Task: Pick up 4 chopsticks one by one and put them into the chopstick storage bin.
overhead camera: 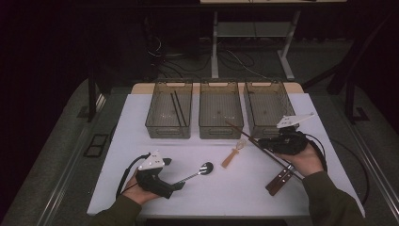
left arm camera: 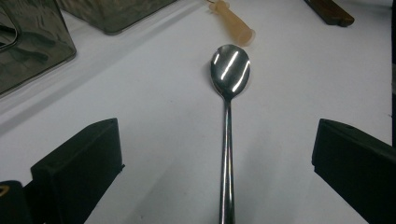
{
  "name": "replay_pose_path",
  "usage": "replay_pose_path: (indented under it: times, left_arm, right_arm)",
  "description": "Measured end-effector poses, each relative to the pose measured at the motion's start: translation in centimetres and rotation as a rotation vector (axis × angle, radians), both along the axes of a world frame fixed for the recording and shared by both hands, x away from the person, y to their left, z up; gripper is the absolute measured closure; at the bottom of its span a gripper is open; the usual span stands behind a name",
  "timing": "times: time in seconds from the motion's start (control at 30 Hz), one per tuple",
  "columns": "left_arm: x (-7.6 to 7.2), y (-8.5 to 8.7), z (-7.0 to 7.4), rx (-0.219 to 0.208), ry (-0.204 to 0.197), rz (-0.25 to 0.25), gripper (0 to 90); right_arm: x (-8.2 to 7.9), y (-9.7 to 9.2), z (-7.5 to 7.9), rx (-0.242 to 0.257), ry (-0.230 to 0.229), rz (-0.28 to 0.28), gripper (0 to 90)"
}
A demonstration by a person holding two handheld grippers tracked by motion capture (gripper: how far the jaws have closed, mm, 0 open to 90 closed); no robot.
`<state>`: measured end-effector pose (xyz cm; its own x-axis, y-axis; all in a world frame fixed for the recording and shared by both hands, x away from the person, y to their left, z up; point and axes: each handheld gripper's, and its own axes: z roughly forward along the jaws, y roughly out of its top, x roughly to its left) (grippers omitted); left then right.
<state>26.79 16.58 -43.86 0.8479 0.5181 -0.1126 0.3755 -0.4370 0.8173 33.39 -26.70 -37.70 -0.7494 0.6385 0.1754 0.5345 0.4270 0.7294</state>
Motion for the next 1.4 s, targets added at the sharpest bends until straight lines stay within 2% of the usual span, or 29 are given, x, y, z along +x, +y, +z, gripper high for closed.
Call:
replay_pose_path:
  times: [0.5, 0.87, 1.33, 1.4]
  left_arm:
    - [0.0, 0.0, 0.0, -0.002, 0.003, 0.001, 0.6]
    - [0.0, -0.1, -0.1, -0.012, 0.008, 0.007, 0.6]
    - [0.0, -0.1, -0.1, -0.02, 0.011, 0.003, 0.6]
    - [0.0, 0.0, -0.1, -0.011, 0.009, 0.0, 0.6]
  right_arm:
    - [1.5, 4.3, 0.9, 0.008, -0.017, 0.038, 84.8]
    - [2.7, 7.2, 1.0, -0.008, -0.028, 0.069, 84.9]
    - [5.0, 10.6, 1.6, -0.031, -0.016, 0.042, 84.9]
    - [5.4, 11.1, 1.7, -0.035, -0.014, 0.037, 84.8]
